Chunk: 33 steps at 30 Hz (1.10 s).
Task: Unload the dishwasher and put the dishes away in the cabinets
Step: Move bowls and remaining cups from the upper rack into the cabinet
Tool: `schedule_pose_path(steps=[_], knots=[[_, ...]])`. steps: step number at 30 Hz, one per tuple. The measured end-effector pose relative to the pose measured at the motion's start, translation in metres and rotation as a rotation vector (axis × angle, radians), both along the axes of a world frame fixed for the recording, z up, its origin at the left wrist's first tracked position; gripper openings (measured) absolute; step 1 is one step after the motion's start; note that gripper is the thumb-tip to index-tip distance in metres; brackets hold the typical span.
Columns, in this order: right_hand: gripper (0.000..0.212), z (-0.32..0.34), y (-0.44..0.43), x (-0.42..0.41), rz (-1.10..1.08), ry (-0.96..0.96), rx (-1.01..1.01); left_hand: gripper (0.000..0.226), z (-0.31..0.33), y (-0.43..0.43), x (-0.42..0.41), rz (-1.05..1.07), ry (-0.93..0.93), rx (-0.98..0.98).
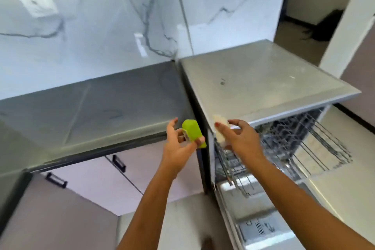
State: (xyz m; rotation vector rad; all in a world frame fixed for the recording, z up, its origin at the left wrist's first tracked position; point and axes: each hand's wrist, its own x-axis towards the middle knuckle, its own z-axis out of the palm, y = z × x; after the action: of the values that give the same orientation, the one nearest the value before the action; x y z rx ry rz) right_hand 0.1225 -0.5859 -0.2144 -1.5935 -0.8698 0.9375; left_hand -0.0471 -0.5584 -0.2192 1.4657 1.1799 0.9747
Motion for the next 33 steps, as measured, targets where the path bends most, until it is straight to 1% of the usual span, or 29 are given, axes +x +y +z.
schedule_pose_path(steps=[2,4,5,7,10,11,13,15,18,20,21,24,27,29,31,33], knots=[[0.042,0.034,0.016,-0.029,0.074,0.226,0.068,0.066,0.03,0.001,-0.016,0.061,-0.205,-0.036],[0.03,0.067,0.034,-0.059,0.183,0.322,0.13,0.058,0.059,0.009,-0.038,0.119,-0.321,-0.011],[0.031,0.081,0.042,-0.071,0.218,0.355,0.148,0.057,0.072,0.013,-0.046,0.135,-0.343,0.002],[0.039,0.106,0.058,-0.096,0.277,0.394,0.184,0.053,0.098,0.025,-0.069,0.181,-0.375,0.059],[0.049,0.141,0.084,-0.132,0.344,0.443,0.248,0.039,0.137,0.051,-0.101,0.213,-0.411,0.135],[0.048,0.158,0.098,-0.149,0.373,0.446,0.282,0.035,0.152,0.066,-0.117,0.217,-0.424,0.177],[0.039,0.185,0.121,-0.174,0.427,0.453,0.355,0.034,0.179,0.09,-0.143,0.221,-0.419,0.25],[0.034,0.213,0.143,-0.194,0.465,0.432,0.431,0.036,0.207,0.115,-0.17,0.225,-0.394,0.339],[0.027,0.262,0.184,-0.221,0.463,0.399,0.559,0.041,0.26,0.16,-0.216,0.24,-0.345,0.509],[0.023,0.292,0.204,-0.231,0.473,0.317,0.631,0.045,0.293,0.181,-0.235,0.246,-0.274,0.597],[0.027,0.31,0.217,-0.237,0.466,0.248,0.677,0.049,0.312,0.194,-0.242,0.247,-0.212,0.648],[0.048,0.358,0.25,-0.239,0.37,0.034,0.784,0.065,0.364,0.231,-0.247,0.231,-0.045,0.78],[0.053,0.407,0.289,-0.224,0.291,-0.13,0.816,0.063,0.411,0.273,-0.237,0.259,0.031,0.934],[0.056,0.438,0.318,-0.21,0.206,-0.284,0.846,0.063,0.439,0.301,-0.223,0.288,0.11,1.027],[0.058,0.464,0.346,-0.198,0.116,-0.479,0.871,0.065,0.464,0.326,-0.208,0.354,0.288,1.104],[0.061,0.484,0.372,-0.189,0.023,-0.712,0.82,0.067,0.483,0.351,-0.194,0.433,0.509,1.13]])
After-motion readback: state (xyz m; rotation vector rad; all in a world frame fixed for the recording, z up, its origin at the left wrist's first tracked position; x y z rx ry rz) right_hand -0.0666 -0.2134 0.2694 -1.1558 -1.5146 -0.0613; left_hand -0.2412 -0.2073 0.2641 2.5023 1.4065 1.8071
